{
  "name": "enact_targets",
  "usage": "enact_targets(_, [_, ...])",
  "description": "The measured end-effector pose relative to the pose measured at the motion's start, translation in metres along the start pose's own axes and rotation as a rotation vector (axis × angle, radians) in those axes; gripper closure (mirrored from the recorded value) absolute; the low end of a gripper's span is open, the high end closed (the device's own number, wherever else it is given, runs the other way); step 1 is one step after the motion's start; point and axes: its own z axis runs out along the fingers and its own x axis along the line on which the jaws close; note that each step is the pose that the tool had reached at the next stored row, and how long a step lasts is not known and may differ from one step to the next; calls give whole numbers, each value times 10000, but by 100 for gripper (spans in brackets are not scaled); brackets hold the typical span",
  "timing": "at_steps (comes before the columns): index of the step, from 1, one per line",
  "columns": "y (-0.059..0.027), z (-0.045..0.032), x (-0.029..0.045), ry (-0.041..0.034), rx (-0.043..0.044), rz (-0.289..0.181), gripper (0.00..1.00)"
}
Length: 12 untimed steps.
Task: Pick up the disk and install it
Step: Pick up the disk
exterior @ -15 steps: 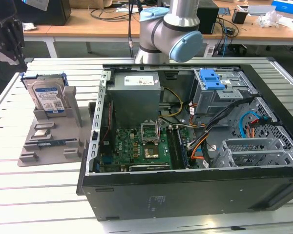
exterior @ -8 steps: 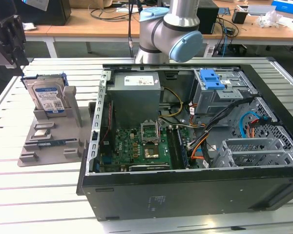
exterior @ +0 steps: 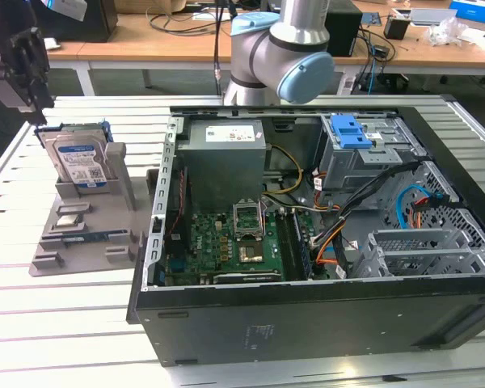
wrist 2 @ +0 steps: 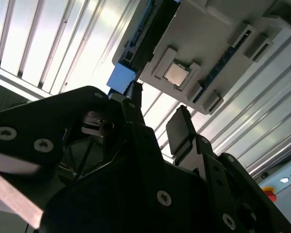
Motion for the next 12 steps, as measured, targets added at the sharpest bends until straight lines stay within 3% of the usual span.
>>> enact_targets(6, [-9,121,-70,14,-8,-320,52])
enact_targets(9, [-18,240,-166,19,-10,-444,52])
enact_targets(12, [-13,316,-209,19,-11,-446,52])
